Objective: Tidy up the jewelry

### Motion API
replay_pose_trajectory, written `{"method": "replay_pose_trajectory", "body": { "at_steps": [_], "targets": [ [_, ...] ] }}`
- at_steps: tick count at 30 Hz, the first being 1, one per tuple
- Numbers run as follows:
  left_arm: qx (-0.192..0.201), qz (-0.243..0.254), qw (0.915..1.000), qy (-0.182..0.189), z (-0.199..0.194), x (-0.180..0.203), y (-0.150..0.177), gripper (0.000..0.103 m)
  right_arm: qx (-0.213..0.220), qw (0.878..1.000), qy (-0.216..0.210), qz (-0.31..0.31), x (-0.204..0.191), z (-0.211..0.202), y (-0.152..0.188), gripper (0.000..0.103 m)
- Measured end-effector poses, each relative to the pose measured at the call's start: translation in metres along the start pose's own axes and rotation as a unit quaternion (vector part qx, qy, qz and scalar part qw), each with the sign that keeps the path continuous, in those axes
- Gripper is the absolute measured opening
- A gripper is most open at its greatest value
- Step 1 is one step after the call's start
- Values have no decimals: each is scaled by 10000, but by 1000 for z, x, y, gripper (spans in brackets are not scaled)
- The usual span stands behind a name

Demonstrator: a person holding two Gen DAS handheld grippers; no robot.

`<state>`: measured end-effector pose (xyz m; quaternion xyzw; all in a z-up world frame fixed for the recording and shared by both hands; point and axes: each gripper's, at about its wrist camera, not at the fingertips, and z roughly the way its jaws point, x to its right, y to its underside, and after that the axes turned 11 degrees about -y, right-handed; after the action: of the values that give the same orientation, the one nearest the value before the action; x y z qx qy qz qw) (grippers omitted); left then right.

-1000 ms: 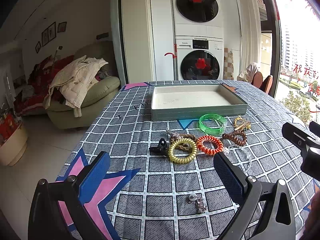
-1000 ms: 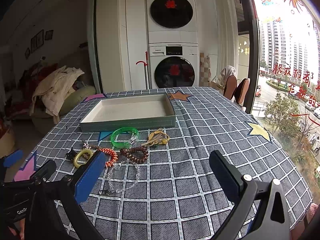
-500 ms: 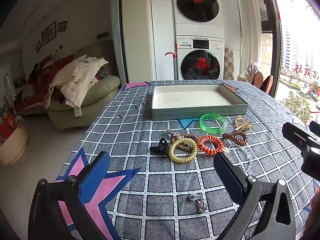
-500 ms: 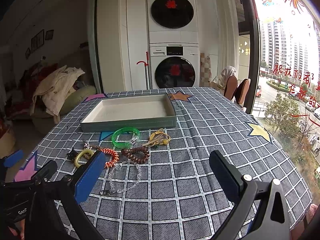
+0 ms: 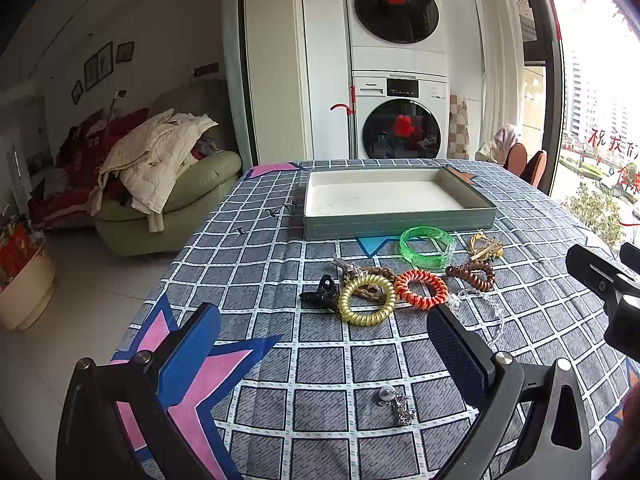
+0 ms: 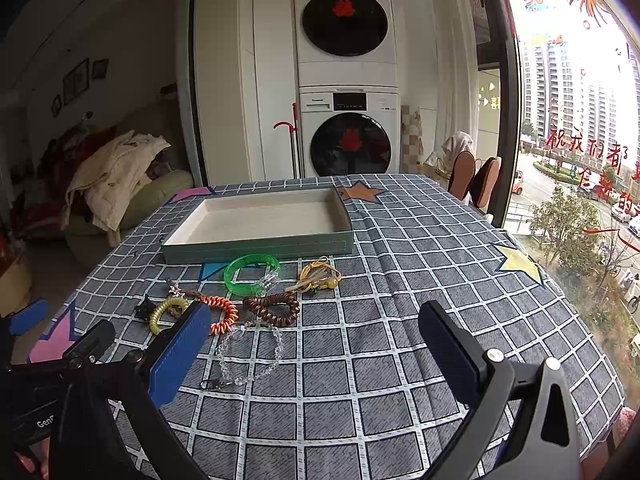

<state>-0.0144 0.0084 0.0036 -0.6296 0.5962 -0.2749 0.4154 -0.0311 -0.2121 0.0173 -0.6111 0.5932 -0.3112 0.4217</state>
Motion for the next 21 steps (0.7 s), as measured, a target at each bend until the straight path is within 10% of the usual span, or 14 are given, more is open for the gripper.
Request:
{"method": "replay_pose_trajectory", "body": {
  "at_steps": [21],
  "targets": [
    [-70, 11, 10000, 9, 3, 0, 3, 103, -21, 10000, -18, 15, 0, 0, 0, 103]
  ]
}}
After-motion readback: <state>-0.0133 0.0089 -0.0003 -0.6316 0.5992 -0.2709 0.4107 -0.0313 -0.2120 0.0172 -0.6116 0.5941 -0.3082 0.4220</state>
